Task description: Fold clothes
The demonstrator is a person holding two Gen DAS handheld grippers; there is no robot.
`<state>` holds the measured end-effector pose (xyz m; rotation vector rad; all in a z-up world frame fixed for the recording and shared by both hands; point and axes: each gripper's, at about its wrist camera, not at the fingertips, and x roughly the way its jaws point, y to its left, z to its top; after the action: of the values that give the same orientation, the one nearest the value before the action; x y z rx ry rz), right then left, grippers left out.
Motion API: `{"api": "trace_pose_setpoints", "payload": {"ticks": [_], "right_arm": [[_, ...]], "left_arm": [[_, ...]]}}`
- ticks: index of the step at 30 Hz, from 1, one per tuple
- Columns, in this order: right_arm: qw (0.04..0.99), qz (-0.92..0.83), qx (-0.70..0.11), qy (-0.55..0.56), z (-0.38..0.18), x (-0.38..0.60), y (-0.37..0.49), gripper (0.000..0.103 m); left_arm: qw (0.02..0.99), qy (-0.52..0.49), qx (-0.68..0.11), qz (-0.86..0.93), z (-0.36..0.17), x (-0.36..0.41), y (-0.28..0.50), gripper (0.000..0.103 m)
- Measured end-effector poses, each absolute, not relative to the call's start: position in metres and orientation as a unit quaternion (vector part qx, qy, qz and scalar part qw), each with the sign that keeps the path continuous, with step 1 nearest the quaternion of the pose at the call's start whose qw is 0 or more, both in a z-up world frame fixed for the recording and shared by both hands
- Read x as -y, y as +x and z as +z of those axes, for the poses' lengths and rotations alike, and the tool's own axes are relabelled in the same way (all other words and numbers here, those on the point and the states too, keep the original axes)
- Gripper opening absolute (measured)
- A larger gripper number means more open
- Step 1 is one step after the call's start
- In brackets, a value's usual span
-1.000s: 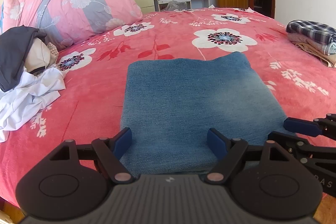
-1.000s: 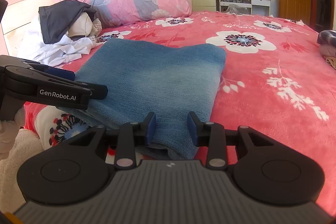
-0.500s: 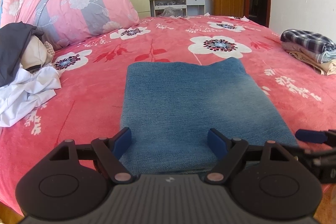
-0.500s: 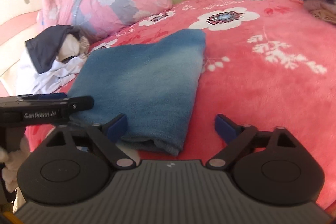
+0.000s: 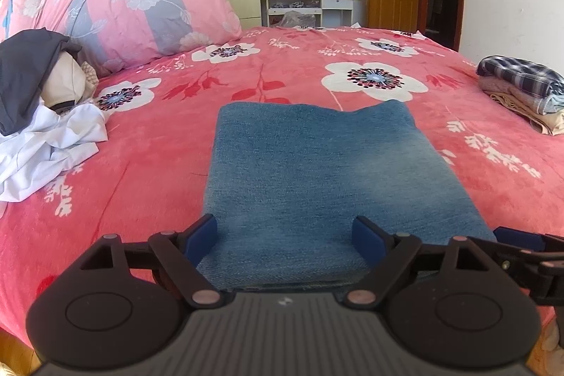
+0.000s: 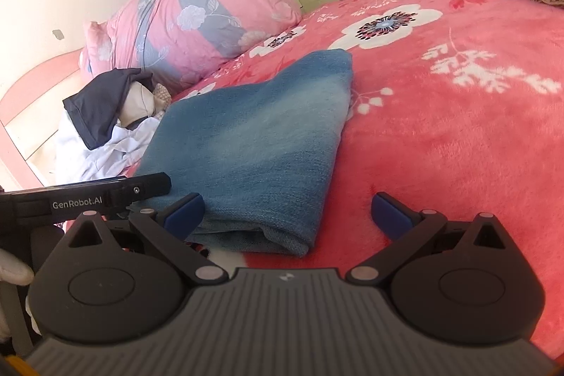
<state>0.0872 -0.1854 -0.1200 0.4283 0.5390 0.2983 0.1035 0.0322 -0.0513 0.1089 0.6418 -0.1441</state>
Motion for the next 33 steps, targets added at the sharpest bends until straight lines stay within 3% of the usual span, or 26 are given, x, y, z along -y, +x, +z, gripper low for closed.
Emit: {"api": "trace_pose_setpoints", "payload": {"ticks": [9, 20, 27, 33], "right_arm": [[0.914, 0.161, -0.271, 0.257, -0.12, 0.2, 0.092, 0.102], [0.888, 0.213, -0.268, 0.307, -0.111, 0.231, 0.09, 0.102], [0.875, 0.234, -0.285, 0.312, -0.108, 0.243, 0.123, 0.102], [0.858, 0.254, -0.329, 0.301, -0.115, 0.242, 0.161, 0.101]], "left_arm": [[0.945, 0.041, -0.317, -0.07, -0.049, -0.036, 0.103, 0.086], [0.929, -0.143, -0.308, -0.144, -0.026, -0.137, 0.109, 0.087], [0.882, -0.222, -0.343, -0.236, -0.059, -0.171, 0.138, 0.087], [0.856, -0.203, -0.396, -0.263, -0.09, -0.159, 0.178, 0.086]]}}
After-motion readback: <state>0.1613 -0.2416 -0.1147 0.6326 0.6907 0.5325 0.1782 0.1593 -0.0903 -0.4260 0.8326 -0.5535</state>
